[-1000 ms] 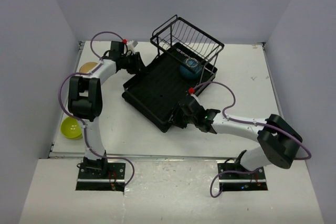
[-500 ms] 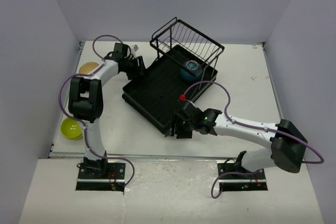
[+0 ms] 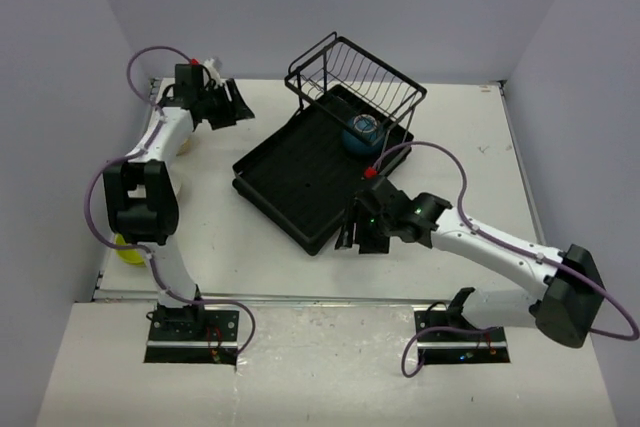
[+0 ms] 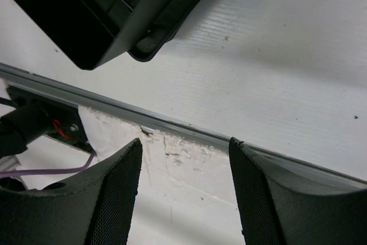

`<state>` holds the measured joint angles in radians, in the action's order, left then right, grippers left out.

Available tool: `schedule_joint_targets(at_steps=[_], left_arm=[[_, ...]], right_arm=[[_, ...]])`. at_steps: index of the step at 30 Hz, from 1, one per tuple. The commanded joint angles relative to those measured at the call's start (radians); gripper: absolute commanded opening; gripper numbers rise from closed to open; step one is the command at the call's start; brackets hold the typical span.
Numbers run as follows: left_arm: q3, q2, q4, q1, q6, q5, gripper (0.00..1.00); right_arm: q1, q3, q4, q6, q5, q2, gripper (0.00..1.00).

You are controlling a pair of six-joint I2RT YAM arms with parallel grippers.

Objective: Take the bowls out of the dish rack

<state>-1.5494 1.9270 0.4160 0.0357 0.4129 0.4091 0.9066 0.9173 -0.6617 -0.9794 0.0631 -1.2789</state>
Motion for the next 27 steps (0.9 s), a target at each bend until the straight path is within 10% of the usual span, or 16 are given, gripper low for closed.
schedule_joint_targets(at_steps=[1,9,14,27], left_arm=[[-0.103,-0.147,-0.043,-0.036,0.004,-0.079,0.63],[-0.023,-0.295,-0.052,-0.036,0.122,0.028,0.65],[0.277,-0.437,-0.249,0.022,0.303,0.151,0.62],[0.518,-0.490,-0.514,0.191,0.538,0.232,0.63]], right_arm=[[-0.087,0.063,-0.105,0.034,-0.058,0.108,0.63],[-0.350,0.144,-0.213,0.127,-0.028,0.234,0.62],[-0.498,0.186,-0.222,0.140,0.007,0.248,0.54],[-0.940,0.377,-0.156,0.263,0.193,0.000,0.52]])
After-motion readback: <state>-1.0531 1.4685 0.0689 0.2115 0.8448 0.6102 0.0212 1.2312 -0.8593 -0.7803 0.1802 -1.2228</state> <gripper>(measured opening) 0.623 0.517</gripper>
